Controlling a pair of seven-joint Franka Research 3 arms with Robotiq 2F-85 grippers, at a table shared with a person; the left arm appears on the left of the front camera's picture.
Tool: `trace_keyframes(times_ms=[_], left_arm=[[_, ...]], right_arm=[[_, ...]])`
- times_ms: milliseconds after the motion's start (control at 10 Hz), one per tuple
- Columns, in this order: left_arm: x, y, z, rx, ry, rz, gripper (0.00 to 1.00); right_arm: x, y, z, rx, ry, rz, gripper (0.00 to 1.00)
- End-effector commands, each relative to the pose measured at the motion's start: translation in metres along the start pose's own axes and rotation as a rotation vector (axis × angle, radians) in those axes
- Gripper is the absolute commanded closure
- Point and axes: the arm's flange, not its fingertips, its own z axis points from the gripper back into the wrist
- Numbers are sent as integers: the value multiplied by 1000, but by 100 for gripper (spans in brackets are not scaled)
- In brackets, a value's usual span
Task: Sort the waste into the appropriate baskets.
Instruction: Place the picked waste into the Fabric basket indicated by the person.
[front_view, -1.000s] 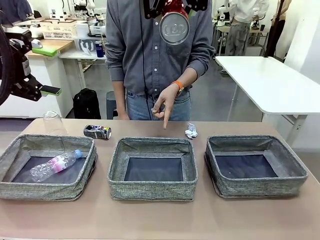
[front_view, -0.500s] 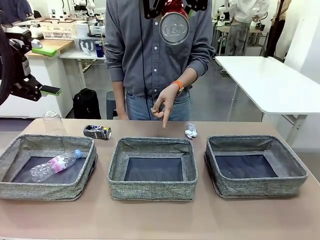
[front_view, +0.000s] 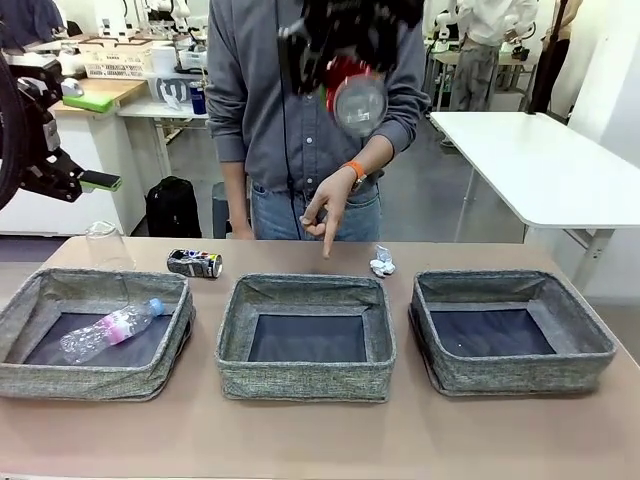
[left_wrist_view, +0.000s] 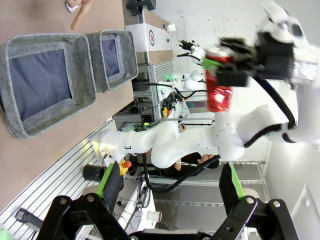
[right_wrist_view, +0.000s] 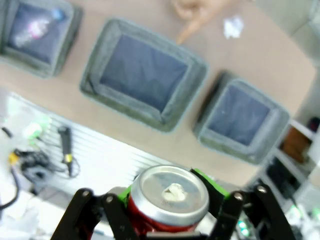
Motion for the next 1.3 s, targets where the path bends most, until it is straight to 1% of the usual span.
trace_keyframes(times_ms=[0,100,200,300,400,500,600,800,1200], left_arm=[[-1,-5,1,1,3,9,0],[-1,-5,1,1,3,9,0],[-1,-5,1,1,3,9,0],[-1,-5,1,1,3,9,0],[-1,-5,1,1,3,9,0],[-1,-5,1,1,3,9,0],[-1,-5,1,1,3,9,0],[-1,-5,1,1,3,9,0],[-1,-5,1,1,3,9,0]], right_arm=[[10,-7,-87,73,-59,149,63],[9,-1,-124,173,-116,209,63],[7,6,-151,264,-151,243,63],[8,14,-180,281,-150,241,63],[9,21,-208,324,-174,306,63],[12,25,-234,286,-165,310,63],[12,29,-244,289,-156,333,63],[12,24,-239,254,-181,299,63],[12,22,-236,238,-175,291,63]])
